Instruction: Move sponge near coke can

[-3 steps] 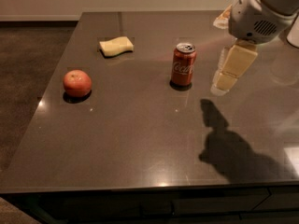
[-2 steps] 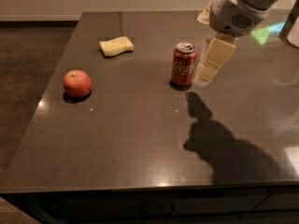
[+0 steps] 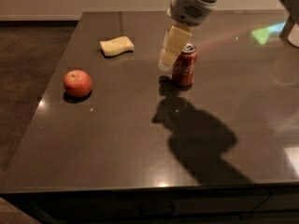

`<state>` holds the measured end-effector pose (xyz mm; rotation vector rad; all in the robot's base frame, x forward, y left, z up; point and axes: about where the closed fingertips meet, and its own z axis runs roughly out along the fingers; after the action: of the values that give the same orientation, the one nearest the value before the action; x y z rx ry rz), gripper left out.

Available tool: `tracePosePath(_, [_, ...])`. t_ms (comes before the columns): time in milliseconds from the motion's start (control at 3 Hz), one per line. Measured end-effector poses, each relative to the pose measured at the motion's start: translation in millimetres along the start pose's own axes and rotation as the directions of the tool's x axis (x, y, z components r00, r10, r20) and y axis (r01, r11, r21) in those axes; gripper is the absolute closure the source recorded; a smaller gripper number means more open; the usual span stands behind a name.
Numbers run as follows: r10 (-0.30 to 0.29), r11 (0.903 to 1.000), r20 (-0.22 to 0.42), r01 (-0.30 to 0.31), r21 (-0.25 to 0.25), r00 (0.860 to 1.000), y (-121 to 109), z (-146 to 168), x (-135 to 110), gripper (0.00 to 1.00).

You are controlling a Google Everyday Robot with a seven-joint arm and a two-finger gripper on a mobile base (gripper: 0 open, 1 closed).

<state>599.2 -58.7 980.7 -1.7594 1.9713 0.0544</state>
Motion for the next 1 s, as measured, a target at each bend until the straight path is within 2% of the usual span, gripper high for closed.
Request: tracePosePath(1000, [0.064,0.9979,-0.049,-0.063,0.016,0.997,-75.1,87.7,-61.7,0.0])
